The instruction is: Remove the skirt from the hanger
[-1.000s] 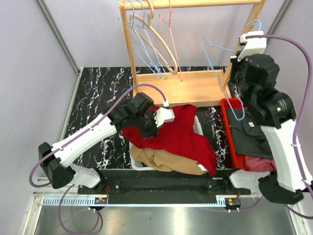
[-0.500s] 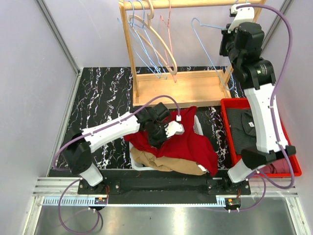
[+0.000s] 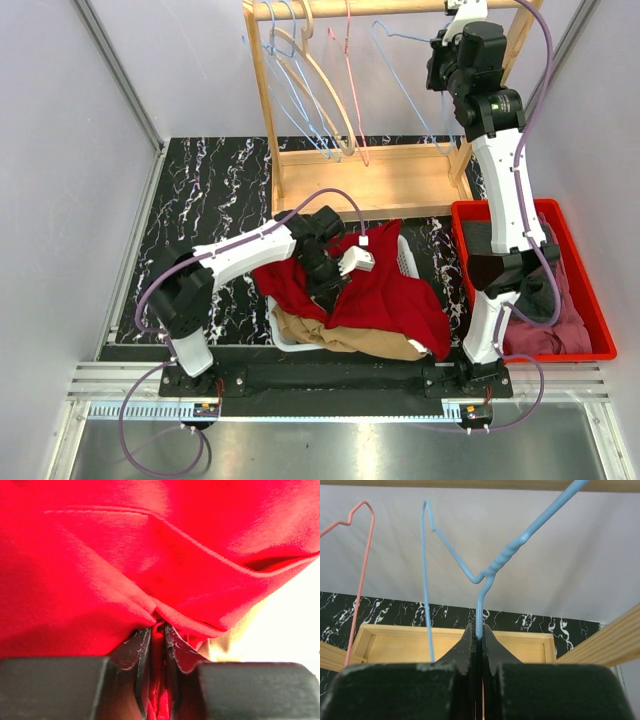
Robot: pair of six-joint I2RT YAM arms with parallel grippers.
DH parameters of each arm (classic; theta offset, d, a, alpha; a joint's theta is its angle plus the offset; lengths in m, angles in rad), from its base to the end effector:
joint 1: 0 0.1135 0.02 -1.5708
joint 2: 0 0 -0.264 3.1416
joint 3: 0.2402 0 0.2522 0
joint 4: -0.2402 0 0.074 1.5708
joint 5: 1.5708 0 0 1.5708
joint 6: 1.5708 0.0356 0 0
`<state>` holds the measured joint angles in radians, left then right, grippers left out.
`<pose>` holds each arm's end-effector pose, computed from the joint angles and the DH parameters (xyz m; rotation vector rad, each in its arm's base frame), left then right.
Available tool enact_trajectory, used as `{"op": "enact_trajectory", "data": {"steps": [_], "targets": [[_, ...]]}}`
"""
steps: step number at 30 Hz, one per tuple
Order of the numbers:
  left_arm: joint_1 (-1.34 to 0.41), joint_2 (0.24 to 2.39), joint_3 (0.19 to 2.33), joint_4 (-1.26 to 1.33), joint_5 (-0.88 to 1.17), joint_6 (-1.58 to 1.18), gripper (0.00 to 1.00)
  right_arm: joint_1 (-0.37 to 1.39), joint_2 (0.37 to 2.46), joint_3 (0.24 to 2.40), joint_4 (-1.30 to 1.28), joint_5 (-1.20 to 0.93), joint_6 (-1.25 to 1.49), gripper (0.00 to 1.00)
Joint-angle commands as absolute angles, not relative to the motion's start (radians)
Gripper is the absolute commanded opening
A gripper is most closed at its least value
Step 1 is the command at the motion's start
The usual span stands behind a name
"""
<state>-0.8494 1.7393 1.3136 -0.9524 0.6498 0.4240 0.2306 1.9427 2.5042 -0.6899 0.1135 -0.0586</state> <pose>0.2029 -0.2633 0.2268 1.8141 2.2933 -1.0219 0.3901 0.0875 0.5267 -0.1606 1.6909 0.0321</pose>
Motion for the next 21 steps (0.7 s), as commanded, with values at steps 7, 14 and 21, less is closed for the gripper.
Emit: {"op": "enact_trajectory", "data": {"steps": [7, 14, 21], "targets": [[-0.816, 1.827, 1.266, -0.868, 0.686, 0.446, 0.37, 0.213, 2.019, 2.606, -0.606, 0.017, -0.02, 0.0], [-0.816, 1.711, 1.241, -0.824, 0.555, 0.453, 0.54, 0.198, 2.046, 2.585, -0.603, 0.003, -0.008, 0.0], [-0.815, 1.612, 1.264, -0.819, 0.45, 0.431, 0.67, 0.184, 2.028, 2.53, -0.604, -0.046, 0.046, 0.0]]}}
